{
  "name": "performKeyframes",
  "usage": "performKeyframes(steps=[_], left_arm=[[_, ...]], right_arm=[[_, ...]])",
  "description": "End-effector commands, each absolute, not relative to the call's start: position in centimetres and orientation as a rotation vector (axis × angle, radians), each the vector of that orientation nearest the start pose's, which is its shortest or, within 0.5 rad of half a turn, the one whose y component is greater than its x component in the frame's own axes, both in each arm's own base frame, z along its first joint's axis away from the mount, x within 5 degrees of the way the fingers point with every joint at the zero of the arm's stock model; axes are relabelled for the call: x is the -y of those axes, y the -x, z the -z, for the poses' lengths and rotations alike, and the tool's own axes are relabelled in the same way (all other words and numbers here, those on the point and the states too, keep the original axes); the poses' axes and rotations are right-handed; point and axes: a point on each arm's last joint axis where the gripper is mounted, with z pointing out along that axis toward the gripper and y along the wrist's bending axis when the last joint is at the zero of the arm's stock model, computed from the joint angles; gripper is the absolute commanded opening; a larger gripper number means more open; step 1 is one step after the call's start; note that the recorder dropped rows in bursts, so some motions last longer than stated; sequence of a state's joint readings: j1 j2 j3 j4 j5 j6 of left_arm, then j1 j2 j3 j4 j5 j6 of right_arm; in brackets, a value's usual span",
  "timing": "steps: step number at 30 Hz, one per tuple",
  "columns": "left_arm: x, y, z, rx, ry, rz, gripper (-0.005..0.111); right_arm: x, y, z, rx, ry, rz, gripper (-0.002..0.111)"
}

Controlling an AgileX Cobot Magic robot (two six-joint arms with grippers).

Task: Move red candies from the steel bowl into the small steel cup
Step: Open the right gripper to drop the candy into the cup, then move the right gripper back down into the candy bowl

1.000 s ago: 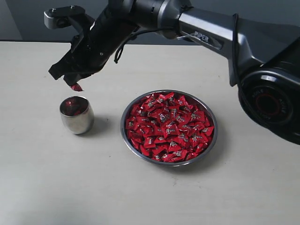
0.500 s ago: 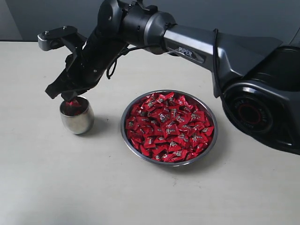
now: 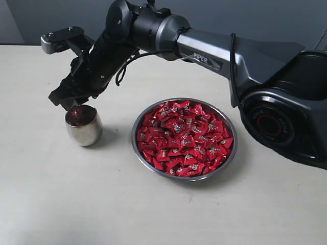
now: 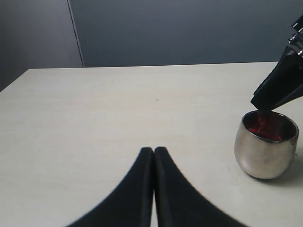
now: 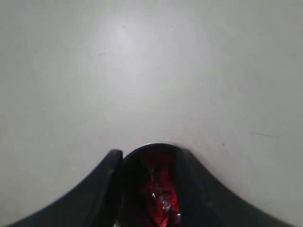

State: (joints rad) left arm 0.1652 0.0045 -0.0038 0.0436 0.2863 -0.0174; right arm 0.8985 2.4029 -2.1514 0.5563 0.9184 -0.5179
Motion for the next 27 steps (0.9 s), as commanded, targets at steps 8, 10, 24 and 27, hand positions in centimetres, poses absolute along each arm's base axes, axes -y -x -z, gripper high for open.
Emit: performKeyframes(steps=[8,10,24,27], left_arm=[[-1.0,-5.4,-18.7,-1.765,0.136,-0.148,0.000],[-1.0,-5.4,-18.7,-1.765,0.136,-0.148,0.000],[-1.0,-5.4,-18.7,-1.765,0.136,-0.148,0.000],[-1.0,-5.4,-18.7,-1.765,0.136,-0.148,0.000]], right_arm=[[-42.9,-31.0,-21.7,-2.183,1.412,-0.629,0.000],[-42.7,-31.6,-23.1,-2.155,1.329,-0.579,-0.001],[-40.6,-33.2,-26.0,-2.139,1.193,-0.466,-0.001],[-39.3,-34.2,-27.2,-2.140,1.139,-0.467,-0.001]])
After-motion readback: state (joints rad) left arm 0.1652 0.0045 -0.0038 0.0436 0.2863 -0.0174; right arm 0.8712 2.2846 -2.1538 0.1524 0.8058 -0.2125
